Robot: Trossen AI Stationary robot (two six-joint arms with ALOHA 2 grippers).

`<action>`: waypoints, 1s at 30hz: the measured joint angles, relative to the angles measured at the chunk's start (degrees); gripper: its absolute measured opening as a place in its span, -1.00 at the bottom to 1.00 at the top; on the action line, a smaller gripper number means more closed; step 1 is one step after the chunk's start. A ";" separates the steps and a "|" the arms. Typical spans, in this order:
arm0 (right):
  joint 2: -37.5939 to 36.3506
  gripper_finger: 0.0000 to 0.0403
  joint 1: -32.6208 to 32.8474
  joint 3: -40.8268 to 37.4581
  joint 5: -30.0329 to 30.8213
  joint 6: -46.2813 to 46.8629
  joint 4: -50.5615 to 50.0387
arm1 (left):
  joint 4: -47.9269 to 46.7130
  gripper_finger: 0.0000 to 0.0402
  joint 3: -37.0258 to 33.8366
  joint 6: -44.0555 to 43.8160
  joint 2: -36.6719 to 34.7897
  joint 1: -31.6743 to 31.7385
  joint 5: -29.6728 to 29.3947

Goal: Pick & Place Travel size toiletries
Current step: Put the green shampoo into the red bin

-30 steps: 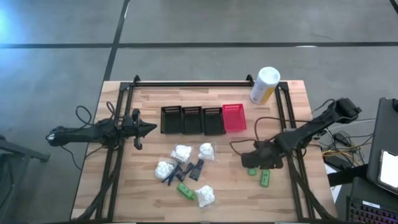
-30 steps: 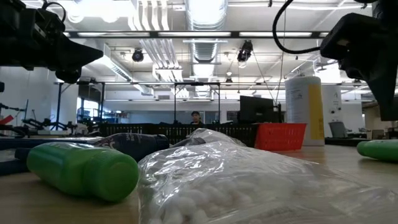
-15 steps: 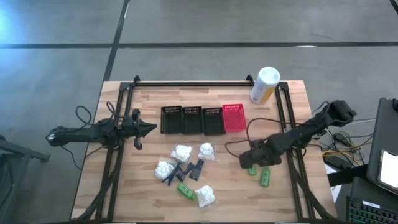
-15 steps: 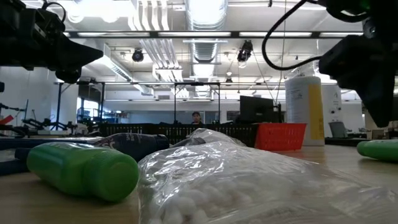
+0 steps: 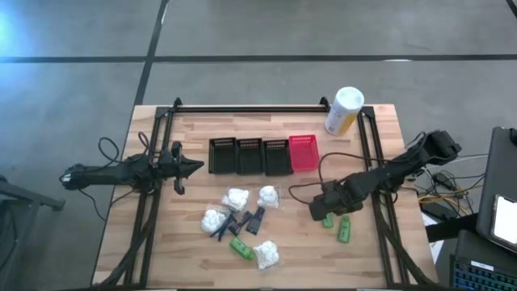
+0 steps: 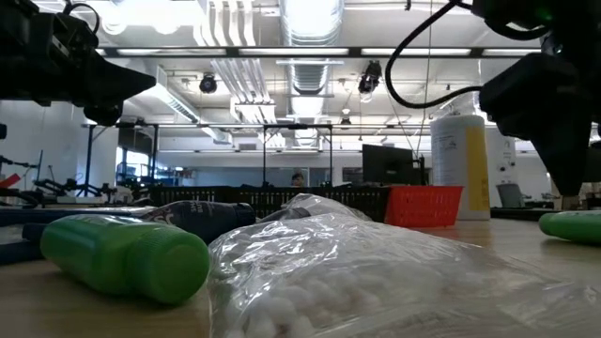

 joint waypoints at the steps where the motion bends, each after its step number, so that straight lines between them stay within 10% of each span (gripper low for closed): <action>1: 0.33 0.72 0.00 0.00 0.00 0.44 -0.02 | 0.00 -0.94 0.02 0.00 0.02 0.00 0.00; 30: 10.54 0.57 1.25 1.64 -0.04 5.89 2.61 | -0.02 -0.94 0.01 0.00 0.02 -0.02 0.00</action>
